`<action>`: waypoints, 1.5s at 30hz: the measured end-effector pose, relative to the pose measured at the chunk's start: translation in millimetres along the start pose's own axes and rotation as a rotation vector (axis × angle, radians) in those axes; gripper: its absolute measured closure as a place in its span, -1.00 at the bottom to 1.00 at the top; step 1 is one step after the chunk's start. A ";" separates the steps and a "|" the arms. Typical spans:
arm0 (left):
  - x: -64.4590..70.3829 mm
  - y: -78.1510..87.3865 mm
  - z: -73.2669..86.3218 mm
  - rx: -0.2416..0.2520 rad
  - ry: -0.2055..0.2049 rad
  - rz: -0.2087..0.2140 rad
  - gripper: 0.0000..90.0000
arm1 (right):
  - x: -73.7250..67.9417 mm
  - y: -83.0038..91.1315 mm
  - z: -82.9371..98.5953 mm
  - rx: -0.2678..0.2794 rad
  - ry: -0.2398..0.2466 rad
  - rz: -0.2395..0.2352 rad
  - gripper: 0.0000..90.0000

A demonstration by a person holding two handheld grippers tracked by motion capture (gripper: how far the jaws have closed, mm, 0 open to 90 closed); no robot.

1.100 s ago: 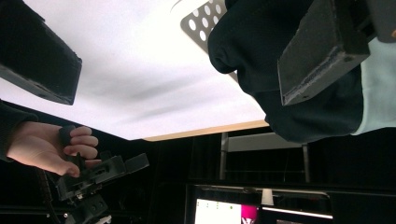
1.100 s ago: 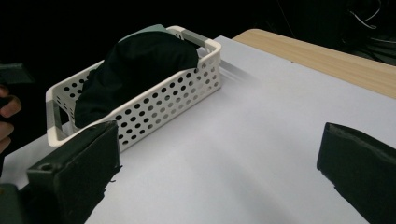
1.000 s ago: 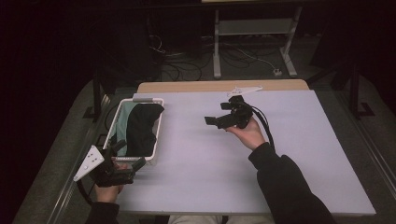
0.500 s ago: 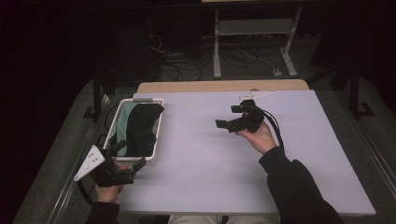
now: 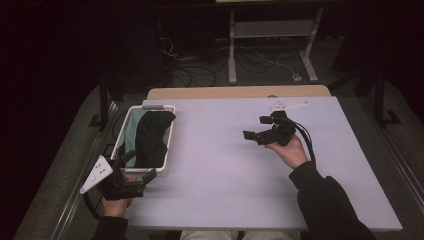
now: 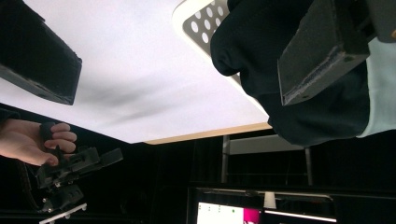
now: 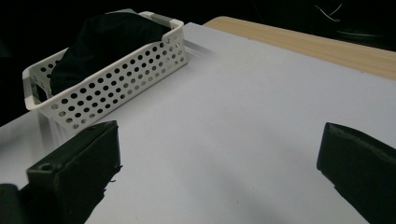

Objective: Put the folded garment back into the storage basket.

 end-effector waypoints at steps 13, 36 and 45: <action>0.7 -1.0 0.8 -0.008 -0.005 0.004 -1.00 | 13.0 28.4 15.4 0.011 -0.008 0.033 -1.00; -0.4 -3.3 4.5 -0.028 -0.005 0.006 -1.00 | 31.4 75.1 36.4 0.038 -0.016 0.102 -1.00; -0.7 -3.9 5.6 -0.035 -0.009 0.005 -1.00 | 38.2 90.7 47.1 0.044 -0.030 0.128 -1.00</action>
Point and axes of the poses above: each handheld gripper's, and its own axes: y roughly backward along the jaws, z roughly out of its underside, x roughly to its right, the point moved 10 cm from there along -y, roughly forward along the jaws, and after that the axes turned 3 degrees about x, right-handed, at the moved point
